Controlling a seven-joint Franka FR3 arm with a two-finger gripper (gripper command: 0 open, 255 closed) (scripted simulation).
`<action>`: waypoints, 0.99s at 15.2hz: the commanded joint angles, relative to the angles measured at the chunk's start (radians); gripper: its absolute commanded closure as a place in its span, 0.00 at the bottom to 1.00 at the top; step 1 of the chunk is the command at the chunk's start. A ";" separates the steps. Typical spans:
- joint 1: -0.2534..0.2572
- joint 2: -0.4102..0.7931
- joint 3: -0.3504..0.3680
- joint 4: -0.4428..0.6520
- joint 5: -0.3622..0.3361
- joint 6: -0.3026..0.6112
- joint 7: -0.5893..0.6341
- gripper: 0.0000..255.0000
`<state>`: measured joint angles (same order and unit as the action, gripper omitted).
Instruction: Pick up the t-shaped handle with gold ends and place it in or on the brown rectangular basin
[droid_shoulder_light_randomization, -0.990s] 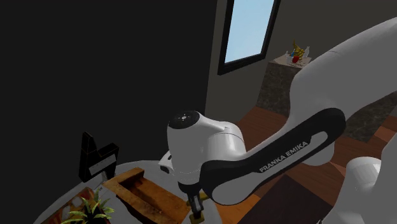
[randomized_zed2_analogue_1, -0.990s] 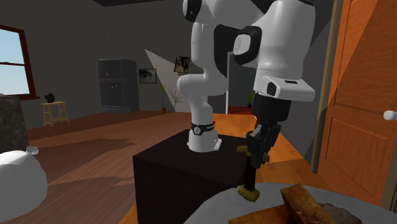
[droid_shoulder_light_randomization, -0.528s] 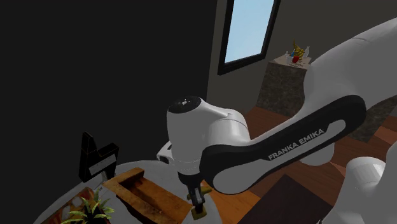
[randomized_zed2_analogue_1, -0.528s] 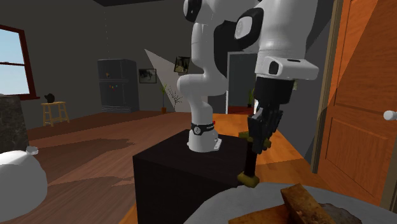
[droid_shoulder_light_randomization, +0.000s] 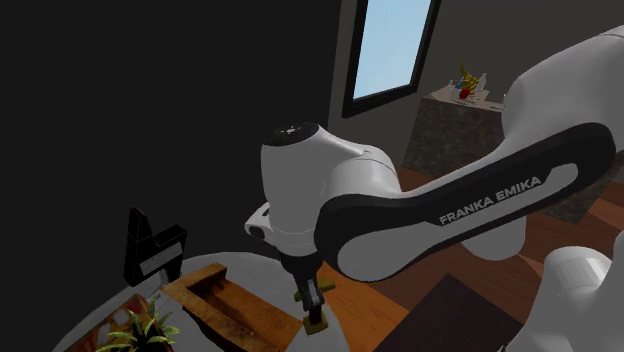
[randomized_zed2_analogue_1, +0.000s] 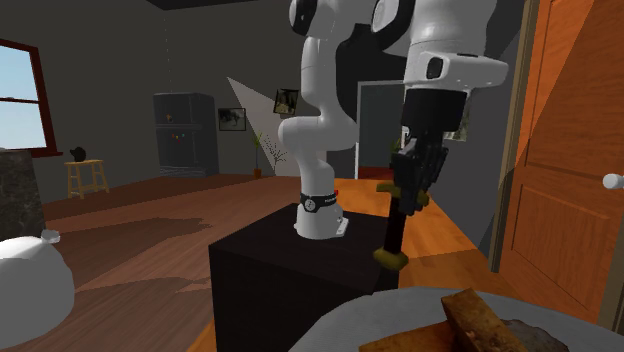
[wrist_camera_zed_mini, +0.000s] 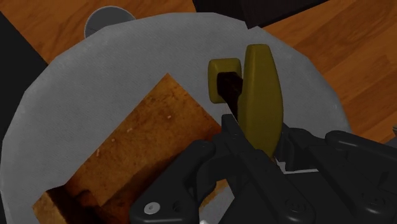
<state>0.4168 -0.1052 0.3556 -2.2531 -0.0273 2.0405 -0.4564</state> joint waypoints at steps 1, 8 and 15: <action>-0.001 -0.014 -0.003 0.016 0.005 -0.029 -0.008 1.00; -0.001 -0.049 -0.008 0.077 0.017 -0.123 -0.022 1.00; -0.011 0.094 -0.005 0.295 -0.033 -0.207 -0.006 1.00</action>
<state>0.4073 -0.0497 0.3495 -2.0049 -0.0469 1.8446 -0.4684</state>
